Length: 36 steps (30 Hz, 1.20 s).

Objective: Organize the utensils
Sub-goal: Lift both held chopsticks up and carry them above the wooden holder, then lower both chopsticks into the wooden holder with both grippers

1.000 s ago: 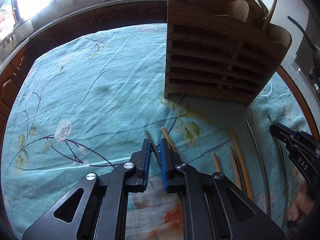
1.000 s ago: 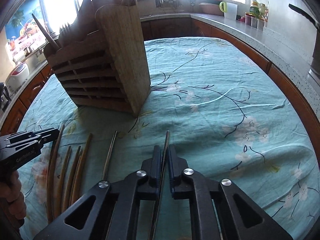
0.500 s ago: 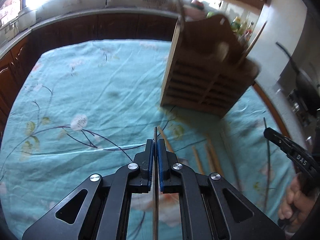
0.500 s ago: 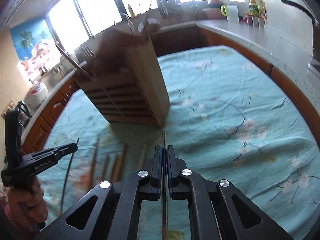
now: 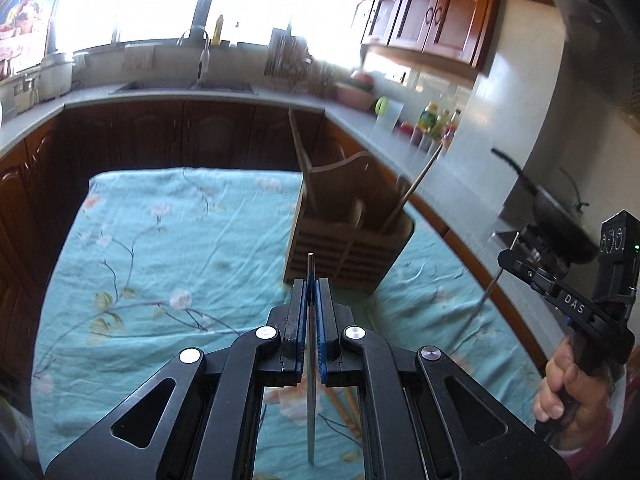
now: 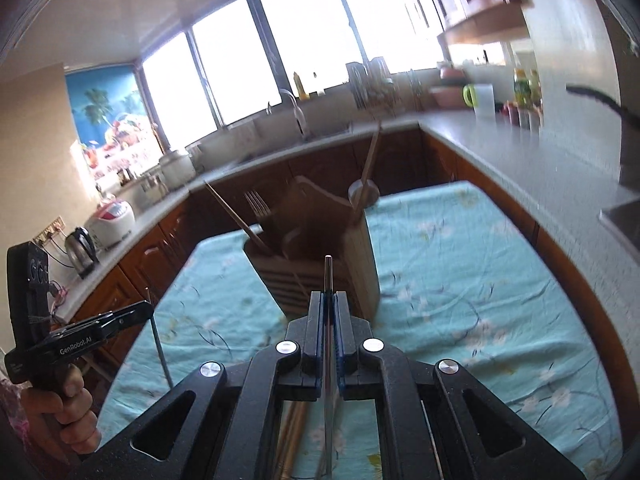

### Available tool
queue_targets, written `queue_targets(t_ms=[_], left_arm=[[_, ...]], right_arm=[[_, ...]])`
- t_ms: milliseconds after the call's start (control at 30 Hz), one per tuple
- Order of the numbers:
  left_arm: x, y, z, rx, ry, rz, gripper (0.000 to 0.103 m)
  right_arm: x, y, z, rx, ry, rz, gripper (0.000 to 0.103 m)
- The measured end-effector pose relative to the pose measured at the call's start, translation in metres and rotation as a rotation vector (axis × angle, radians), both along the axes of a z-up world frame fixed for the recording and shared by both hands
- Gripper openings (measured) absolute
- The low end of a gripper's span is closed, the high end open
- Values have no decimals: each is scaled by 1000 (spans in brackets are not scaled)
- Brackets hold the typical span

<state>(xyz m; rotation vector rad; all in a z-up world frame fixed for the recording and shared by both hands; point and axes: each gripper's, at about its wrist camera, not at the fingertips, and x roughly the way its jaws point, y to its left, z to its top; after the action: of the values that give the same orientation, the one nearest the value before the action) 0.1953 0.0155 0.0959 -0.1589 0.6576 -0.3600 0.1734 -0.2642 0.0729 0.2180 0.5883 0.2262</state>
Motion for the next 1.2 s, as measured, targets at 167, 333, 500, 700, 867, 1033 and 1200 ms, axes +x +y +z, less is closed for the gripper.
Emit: queue_targets(t_ms=[167,333,500,700,867,1033,1200], left_arm=[[-8,6,22,-19,-52,9,3],[-6,9,33,-28,-86,20,3],[-4,10,43,-40,-111,28,3],[2,8,56,-54,-148,25,3],[8,7,70,-68,-183,24,3],[18,4,83,-74,-216,27,3],[32,3,95,-97,-250,44,3]], right_arm=[[-5,2,21,10,-60,-1,4],[-4,1,32,20,-88,0,4],[-1,-1,38,29,-105,-4,4],[5,-4,49,41,-131,-13,4],[12,-4,61,44,-161,-19,4],[20,-2,72,47,-189,-26,4],[32,-3,80,60,-219,-47,4]])
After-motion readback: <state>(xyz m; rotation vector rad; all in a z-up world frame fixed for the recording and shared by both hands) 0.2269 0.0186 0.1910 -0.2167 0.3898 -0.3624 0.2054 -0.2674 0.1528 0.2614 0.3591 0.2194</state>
